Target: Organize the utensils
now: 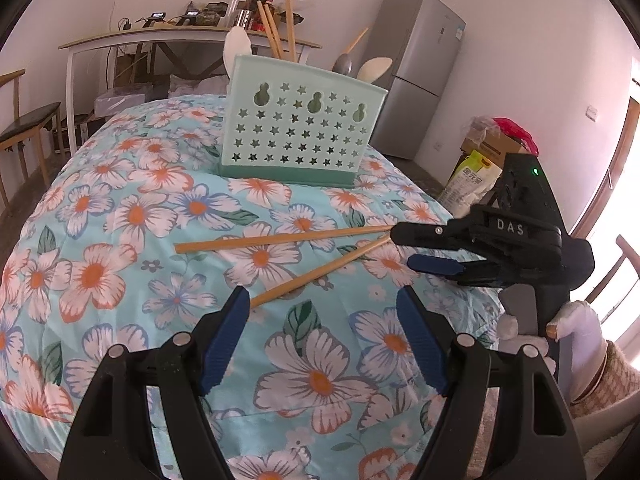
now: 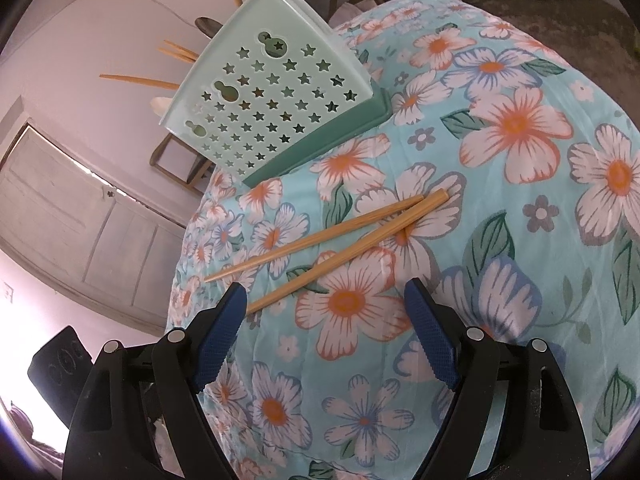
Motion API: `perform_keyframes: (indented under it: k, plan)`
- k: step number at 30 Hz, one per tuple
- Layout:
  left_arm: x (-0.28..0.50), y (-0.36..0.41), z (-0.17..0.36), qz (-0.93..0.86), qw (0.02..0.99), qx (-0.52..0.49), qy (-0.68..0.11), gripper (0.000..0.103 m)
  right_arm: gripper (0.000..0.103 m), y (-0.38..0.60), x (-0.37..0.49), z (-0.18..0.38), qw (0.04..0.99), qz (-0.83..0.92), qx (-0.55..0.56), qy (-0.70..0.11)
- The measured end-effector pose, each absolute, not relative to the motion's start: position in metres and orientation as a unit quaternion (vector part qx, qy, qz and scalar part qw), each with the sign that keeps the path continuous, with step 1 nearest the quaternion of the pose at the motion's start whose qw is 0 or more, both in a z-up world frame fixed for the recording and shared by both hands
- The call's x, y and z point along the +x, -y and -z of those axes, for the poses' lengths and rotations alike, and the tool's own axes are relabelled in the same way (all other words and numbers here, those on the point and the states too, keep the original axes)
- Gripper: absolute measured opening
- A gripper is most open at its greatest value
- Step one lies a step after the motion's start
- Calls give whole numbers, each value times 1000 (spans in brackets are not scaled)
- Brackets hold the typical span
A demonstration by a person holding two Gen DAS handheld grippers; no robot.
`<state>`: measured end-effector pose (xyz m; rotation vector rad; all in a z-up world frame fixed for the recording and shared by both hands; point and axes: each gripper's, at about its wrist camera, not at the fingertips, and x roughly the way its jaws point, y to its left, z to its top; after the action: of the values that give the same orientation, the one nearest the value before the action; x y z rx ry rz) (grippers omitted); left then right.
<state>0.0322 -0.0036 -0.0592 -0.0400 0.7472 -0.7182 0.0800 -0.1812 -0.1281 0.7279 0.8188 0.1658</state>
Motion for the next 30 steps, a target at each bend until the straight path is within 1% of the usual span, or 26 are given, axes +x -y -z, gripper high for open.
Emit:
perform_keyframes:
  k: [25,30]
  plan:
    - [27,16,58,361,863,5,-354,74,78,181,77,129,848,-82,359,-382]
    - [23,18,55,379,855,8,-353,70,79,182,78,129,846,-83,362,-383]
